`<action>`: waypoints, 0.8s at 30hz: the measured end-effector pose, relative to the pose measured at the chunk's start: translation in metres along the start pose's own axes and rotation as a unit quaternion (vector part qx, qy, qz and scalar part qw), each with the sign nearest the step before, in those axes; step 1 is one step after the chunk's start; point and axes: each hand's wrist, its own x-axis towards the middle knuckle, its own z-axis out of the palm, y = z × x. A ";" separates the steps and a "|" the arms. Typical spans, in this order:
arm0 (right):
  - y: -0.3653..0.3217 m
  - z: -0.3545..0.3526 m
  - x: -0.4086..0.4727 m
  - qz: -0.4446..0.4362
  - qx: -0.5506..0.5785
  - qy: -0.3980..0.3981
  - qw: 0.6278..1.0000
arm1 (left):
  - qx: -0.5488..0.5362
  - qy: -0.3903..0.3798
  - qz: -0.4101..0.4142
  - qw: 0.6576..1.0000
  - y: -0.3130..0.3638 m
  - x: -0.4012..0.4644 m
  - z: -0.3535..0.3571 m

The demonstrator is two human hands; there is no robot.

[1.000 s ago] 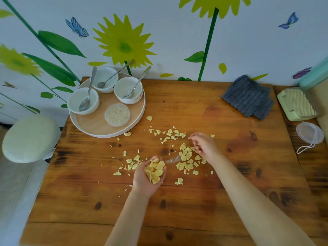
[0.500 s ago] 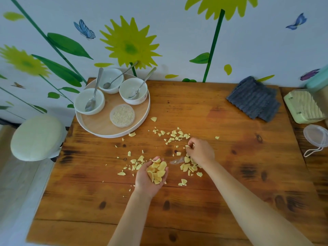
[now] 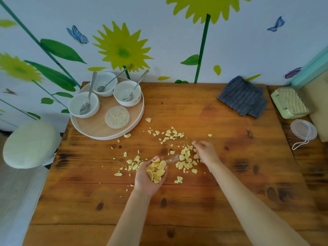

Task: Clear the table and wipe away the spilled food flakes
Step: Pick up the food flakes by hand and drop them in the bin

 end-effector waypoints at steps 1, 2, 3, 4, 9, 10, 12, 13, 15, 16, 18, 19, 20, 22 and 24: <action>0.004 0.002 0.001 -0.028 -0.069 0.006 0.997 | -0.001 0.000 -0.001 1.000 0.000 -0.001 0.000; 0.006 0.005 0.001 -0.046 -0.125 0.007 0.991 | -0.005 -0.001 0.000 1.000 0.000 -0.002 -0.002; 0.008 0.009 0.001 -0.054 -0.172 0.006 0.984 | -0.008 -0.002 0.001 1.000 0.000 -0.003 -0.002; 0.010 0.013 0.000 -0.058 -0.218 0.008 0.974 | -0.011 -0.003 0.002 1.000 0.001 -0.005 -0.003; 0.013 0.027 -0.001 -0.064 -0.340 0.034 0.938 | -0.013 0.006 0.013 1.000 0.002 -0.008 -0.006; 0.013 0.028 -0.001 -0.068 -0.332 0.026 0.940 | -0.015 0.005 0.014 1.000 0.003 -0.009 -0.008; 0.012 0.027 -0.002 -0.064 -0.228 -0.005 0.972 | -0.015 0.005 0.017 1.000 0.003 -0.010 -0.011; 0.010 0.025 -0.003 -0.043 -0.116 -0.028 0.992 | -0.015 0.005 0.019 1.000 0.004 -0.010 -0.011; 0.006 0.016 -0.008 0.015 0.145 -0.082 0.986 | -0.015 0.008 0.022 1.000 0.004 -0.010 -0.012; 0.004 0.011 -0.011 0.037 0.255 -0.113 0.960 | -0.015 0.009 0.022 1.000 0.004 -0.010 -0.012; 0.002 0.004 -0.017 0.058 0.371 -0.148 0.915 | -0.011 0.007 0.023 1.000 0.003 -0.011 -0.010; 0.001 0.002 -0.019 0.060 0.385 -0.153 0.908 | -0.009 0.006 0.024 1.000 0.002 -0.011 -0.010; 0.001 0.002 -0.020 0.059 0.375 -0.146 0.914 | -0.007 0.006 0.023 1.000 0.000 -0.011 -0.009; -0.001 0.004 -0.020 0.039 0.291 -0.101 0.951 | -0.008 0.007 0.022 1.000 -0.001 -0.012 -0.008; -0.004 0.007 -0.019 0.003 0.163 -0.052 0.985 | -0.009 0.005 0.021 1.000 -0.002 -0.011 -0.008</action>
